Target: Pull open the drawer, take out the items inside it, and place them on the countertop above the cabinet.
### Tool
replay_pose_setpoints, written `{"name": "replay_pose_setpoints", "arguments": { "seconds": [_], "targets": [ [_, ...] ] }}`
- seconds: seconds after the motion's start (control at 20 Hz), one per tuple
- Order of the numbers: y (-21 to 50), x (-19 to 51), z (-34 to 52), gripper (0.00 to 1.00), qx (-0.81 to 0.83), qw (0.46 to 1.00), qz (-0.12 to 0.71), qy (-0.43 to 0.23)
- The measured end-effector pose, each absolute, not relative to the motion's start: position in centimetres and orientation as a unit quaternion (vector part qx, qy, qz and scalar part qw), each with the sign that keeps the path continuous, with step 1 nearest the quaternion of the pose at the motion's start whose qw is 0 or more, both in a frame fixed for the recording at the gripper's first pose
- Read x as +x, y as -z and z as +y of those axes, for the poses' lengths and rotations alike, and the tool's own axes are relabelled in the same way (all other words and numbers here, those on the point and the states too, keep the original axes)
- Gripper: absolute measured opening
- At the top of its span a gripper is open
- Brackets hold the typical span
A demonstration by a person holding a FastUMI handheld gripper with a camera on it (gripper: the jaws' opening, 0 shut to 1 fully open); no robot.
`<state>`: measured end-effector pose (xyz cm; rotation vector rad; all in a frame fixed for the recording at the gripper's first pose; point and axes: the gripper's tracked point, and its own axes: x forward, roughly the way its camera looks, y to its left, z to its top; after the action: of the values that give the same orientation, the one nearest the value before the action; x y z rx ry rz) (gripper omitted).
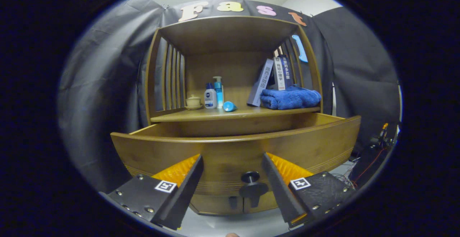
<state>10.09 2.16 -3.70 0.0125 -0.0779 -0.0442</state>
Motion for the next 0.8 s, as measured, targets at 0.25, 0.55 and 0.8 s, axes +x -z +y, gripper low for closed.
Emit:
{"name": "replay_pose_setpoints", "arguments": {
  "seconds": [0.25, 0.55, 0.8],
  "targets": [
    [3.4, 14.7, 2.2, 0.99, 0.025, 0.999, -0.024, 0.019],
    [2.8, 18.5, 2.3, 0.99, 0.022, 0.999, -0.018, 0.015],
    [2.6, 20.7, 2.3, 0.99, 0.026, 0.999, -0.015, 0.015]
  ]
}}
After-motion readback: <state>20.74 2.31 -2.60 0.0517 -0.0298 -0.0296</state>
